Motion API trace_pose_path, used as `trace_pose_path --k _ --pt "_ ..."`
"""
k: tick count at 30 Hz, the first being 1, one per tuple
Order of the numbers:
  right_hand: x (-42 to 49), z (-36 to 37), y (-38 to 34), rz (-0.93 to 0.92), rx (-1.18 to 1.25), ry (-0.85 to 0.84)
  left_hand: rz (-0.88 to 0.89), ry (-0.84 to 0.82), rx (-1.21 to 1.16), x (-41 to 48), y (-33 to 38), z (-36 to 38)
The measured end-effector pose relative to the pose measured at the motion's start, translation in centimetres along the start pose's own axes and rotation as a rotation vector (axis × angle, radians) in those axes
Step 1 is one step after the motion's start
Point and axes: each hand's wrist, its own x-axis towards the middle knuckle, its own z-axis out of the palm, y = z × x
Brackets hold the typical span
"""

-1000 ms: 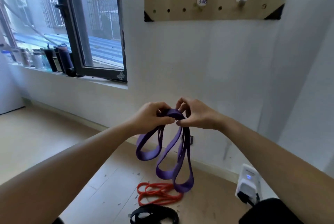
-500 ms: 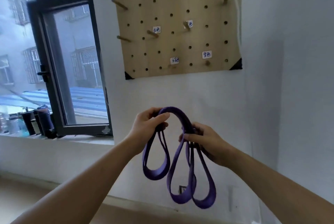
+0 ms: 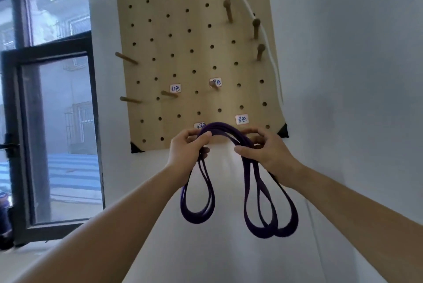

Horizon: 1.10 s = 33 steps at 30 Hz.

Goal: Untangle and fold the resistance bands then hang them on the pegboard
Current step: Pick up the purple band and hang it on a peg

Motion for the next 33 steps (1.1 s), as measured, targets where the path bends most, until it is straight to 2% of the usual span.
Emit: trace_pose_path --k 3,9,16,19,23,25,28,31,33 --pt "2.0 -1.5 0.1 -0.008 -0.055 0.035 0.039 -0.001 0.017 2.8 0.5 2.0" --pt "6.3 -4.4 1.2 -0.04 -0.071 0.236 0.079 -0.026 0.117 7.1 -1.1 5.4" --pt "10.2 -4.4 5.3 -0.05 -0.249 0.306 0.091 0.097 0.144 10.1 -4.9 8.9" --pt "10.9 -4.3 7.3 -0.045 -0.313 0.313 0.077 0.099 0.172 10.3 -6.7 9.7" --pt "9.7 -4.3 9.6 0.055 -0.409 0.151 0.001 -0.072 0.208 9.6 -9.4 8.9" --pt "8.4 -4.2 9.8 0.047 -0.427 0.091 0.036 -0.157 0.26 8.9 -9.7 7.7" --pt "5.7 -4.1 9.9 -0.006 -0.439 0.108 0.099 -0.21 0.378 6.9 -9.7 5.0" --pt "2.5 -3.8 11.2 -0.054 -0.599 0.176 0.043 -0.268 0.425 3.1 -10.6 2.1" --pt "-0.2 -3.1 12.4 -0.074 -0.627 0.142 0.011 -0.359 0.465 -0.2 -12.0 0.0"
